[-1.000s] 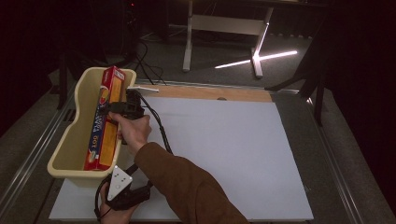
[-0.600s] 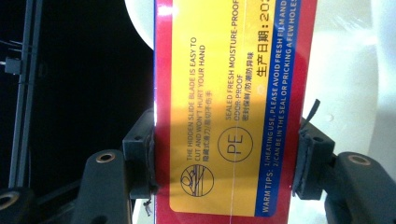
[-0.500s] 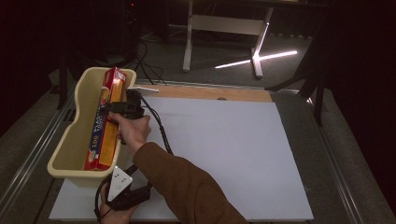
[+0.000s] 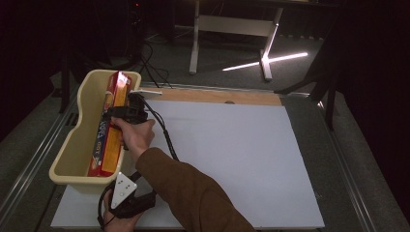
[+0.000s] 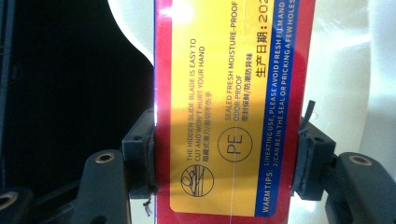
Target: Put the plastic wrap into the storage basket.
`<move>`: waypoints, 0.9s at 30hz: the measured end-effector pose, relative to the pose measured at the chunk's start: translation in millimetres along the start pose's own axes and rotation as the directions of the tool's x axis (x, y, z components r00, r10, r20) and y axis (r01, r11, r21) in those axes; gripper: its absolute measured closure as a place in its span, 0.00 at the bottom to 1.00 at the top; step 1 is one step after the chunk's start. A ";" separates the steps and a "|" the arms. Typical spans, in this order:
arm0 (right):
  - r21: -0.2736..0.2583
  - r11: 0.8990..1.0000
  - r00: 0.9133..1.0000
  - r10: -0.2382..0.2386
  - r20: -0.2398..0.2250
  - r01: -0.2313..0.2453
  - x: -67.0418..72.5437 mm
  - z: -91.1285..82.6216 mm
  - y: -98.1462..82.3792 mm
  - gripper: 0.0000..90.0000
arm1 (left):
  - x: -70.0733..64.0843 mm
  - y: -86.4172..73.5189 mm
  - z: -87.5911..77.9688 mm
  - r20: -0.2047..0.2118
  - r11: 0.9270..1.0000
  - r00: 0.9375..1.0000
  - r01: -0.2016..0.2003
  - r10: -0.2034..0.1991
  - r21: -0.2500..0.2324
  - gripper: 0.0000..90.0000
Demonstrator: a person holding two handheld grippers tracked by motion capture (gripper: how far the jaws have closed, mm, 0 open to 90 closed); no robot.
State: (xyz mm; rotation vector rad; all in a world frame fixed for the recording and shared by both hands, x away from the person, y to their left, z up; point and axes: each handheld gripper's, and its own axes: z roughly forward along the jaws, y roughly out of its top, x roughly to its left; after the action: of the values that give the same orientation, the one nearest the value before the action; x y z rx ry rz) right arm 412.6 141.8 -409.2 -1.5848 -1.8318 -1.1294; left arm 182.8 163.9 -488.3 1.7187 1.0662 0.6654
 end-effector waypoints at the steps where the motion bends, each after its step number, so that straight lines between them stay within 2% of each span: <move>1: 0.000 1.000 1.000 -0.005 0.014 0.005 0.8 0.5 -0.3 0.42 | -0.1 0.0 0.0 0.000 1.000 1.000 0.000 0.000 0.000 0.31; 4: 0.010 1.000 0.998 -0.018 0.054 0.017 3.4 2.0 -0.5 0.42 | -0.1 0.1 -0.3 0.002 1.000 1.000 0.001 -0.001 -0.001 0.31; 8: 0.035 0.999 0.997 -0.027 0.070 0.025 3.8 3.3 1.5 0.42 | -0.3 0.1 0.0 0.001 1.000 1.000 -0.001 0.001 0.000 0.31; 19: 0.070 0.997 0.997 -0.024 0.067 0.020 1.5 2.8 4.7 0.40 | -0.5 0.2 -0.5 -0.002 1.000 1.000 -0.004 0.004 -0.003 0.31; 23: 0.069 0.997 0.997 -0.034 0.066 0.030 3.7 0.7 5.3 0.35 | -0.4 0.3 -0.5 -0.004 1.000 1.000 -0.004 0.004 -0.004 0.31; 27: 0.076 0.996 0.998 -0.042 0.050 0.038 6.9 -4.4 5.7 0.35 | -0.5 0.3 0.0 -0.006 1.000 1.000 -0.007 0.007 -0.001 0.31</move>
State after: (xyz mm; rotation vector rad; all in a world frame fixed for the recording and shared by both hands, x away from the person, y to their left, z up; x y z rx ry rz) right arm 415.7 142.2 -399.7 -1.5542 -1.9246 -1.0331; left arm 182.6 163.4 -488.0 1.7215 1.0648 0.6758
